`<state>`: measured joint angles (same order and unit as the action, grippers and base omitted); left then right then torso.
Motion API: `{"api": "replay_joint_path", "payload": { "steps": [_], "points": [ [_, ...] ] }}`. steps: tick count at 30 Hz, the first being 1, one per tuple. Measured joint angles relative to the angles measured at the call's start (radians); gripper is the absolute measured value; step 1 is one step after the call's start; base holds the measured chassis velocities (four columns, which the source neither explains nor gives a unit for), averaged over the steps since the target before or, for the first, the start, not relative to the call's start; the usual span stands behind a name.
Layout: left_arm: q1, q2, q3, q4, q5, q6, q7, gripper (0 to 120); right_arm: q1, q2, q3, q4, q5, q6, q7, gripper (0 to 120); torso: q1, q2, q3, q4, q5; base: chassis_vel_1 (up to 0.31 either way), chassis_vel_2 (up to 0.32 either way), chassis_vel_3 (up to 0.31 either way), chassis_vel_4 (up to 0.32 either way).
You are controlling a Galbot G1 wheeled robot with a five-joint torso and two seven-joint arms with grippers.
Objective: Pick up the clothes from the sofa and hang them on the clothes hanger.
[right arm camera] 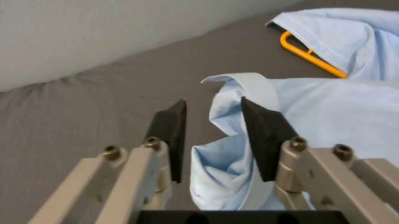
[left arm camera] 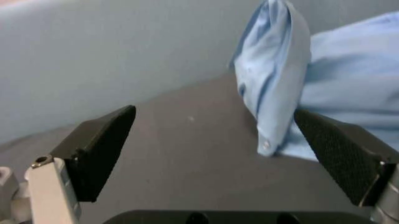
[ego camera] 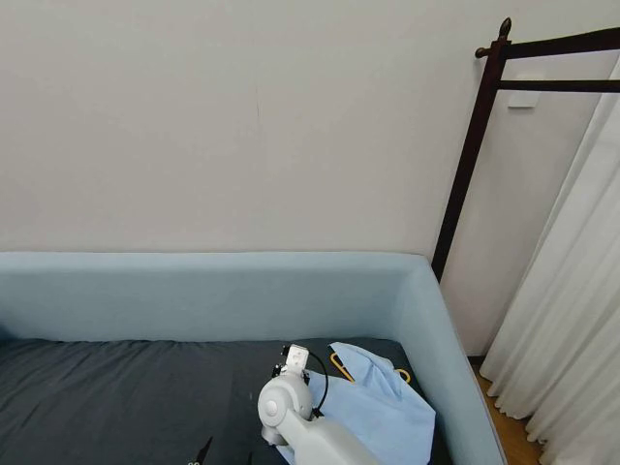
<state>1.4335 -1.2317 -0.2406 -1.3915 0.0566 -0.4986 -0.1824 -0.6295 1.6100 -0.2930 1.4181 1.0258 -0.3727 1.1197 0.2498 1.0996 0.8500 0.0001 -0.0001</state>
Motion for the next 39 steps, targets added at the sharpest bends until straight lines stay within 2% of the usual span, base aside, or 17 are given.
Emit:
{"api": "replay_joint_path", "payload": {
  "steps": [4,8,9,12,17,20,24,34,39],
  "points": [
    [-0.037,0.005,0.026,0.057,-0.006,-0.006,0.002,100,0.000,-0.002,-0.005,0.040,0.006,-0.005,0.024,52,0.000,0.000,0.000,0.0001,0.0001,0.000,0.000,0.000,0.000],
    [-0.132,-0.017,0.087,0.181,-0.001,-0.018,0.000,100,0.002,-0.020,-0.009,0.099,0.019,-0.010,0.051,70,0.000,0.000,0.000,-0.0002,0.0002,0.000,0.000,0.000,0.000],
    [-0.132,-0.017,0.087,0.181,-0.001,-0.018,0.000,100,0.002,-0.020,-0.009,0.099,0.019,-0.010,0.051,70,0.000,0.000,0.000,-0.0002,0.0002,0.000,0.000,0.000,0.000],
    [-0.209,-0.034,0.131,0.277,0.021,-0.027,0.000,100,0.002,-0.022,-0.003,0.122,0.023,-0.012,0.062,83,0.000,0.000,0.000,-0.0002,0.0001,0.000,0.000,0.000,0.000],
    [-0.282,-0.050,0.154,0.367,0.064,-0.041,-0.019,99,0.001,-0.028,-0.001,0.134,0.024,-0.013,0.063,97,0.000,0.000,0.000,-0.0001,0.0002,0.000,0.000,0.000,0.000],
    [-0.349,-0.072,0.163,0.446,0.113,-0.052,-0.039,97,-0.003,-0.035,0.001,0.138,0.024,-0.013,0.063,100,0.000,0.000,0.000,-0.0003,0.0003,0.000,0.000,0.000,0.000],
    [-0.388,-0.093,0.175,0.502,0.134,-0.055,-0.045,95,-0.004,-0.041,0.002,0.140,0.027,-0.013,0.063,100,0.000,0.000,0.000,-0.0002,0.0003,0.000,0.000,0.000,0.000],
    [-0.426,-0.115,0.193,0.559,0.151,-0.048,-0.050,94,0.006,-0.049,0.002,0.136,0.036,-0.015,0.065,100,0.000,0.000,0.000,-0.0001,0.0003,0.000,0.000,0.000,0.000],
    [-0.444,-0.126,0.182,0.591,0.162,-0.049,-0.062,74,0.006,-0.058,0.003,0.137,0.039,-0.015,0.066,100,0.000,0.000,0.000,-0.0002,0.0002,0.000,0.000,0.000,0.000]
  ]
}}
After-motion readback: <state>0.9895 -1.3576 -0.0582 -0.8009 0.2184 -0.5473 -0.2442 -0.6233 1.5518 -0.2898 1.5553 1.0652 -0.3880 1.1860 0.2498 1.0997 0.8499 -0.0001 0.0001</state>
